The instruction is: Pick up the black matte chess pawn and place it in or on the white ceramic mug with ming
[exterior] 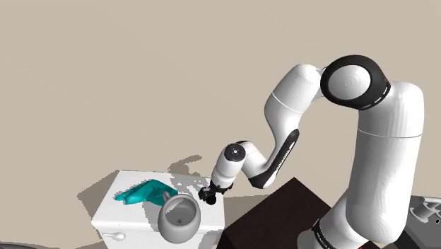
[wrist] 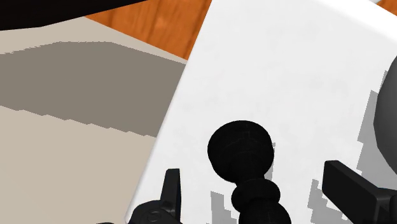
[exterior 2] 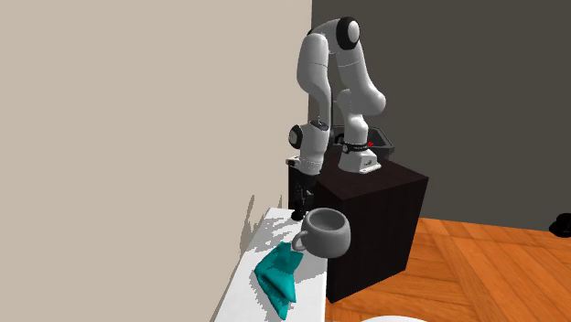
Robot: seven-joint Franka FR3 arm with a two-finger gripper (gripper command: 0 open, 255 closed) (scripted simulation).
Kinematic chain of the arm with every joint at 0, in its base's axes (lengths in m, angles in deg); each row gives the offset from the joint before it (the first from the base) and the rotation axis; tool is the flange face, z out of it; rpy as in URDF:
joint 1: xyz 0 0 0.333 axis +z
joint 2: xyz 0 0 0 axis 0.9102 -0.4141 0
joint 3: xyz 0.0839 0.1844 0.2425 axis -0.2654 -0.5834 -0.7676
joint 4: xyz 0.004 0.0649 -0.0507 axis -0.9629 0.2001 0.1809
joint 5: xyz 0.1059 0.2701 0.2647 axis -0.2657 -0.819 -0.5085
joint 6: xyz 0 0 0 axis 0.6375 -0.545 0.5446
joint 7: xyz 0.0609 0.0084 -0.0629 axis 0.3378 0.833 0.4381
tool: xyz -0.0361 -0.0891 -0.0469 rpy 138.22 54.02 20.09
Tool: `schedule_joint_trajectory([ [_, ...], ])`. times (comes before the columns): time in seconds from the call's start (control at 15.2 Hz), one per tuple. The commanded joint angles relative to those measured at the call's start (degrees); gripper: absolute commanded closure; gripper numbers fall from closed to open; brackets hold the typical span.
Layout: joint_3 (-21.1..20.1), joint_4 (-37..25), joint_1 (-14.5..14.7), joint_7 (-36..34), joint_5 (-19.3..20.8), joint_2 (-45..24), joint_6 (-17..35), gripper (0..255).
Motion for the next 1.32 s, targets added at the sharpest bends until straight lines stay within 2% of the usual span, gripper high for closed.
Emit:
schedule_joint_trajectory([
  [0.0,0.02,-0.02,0.02,-0.04,0.05,-0.03,0.01,0],
  [0.07,0.01,-0.01,0.01,-0.02,0.02,-0.01,0.00,0],
  [0.13,0.01,-0.01,0.01,-0.02,0.02,-0.01,0.00,255],
  [0.73,0.02,-0.02,0.02,-0.04,0.04,-0.03,0.01,255],
  [1.25,-6.91,4.91,-5.48,13.05,-14.34,8.10,-2.06,255],
])
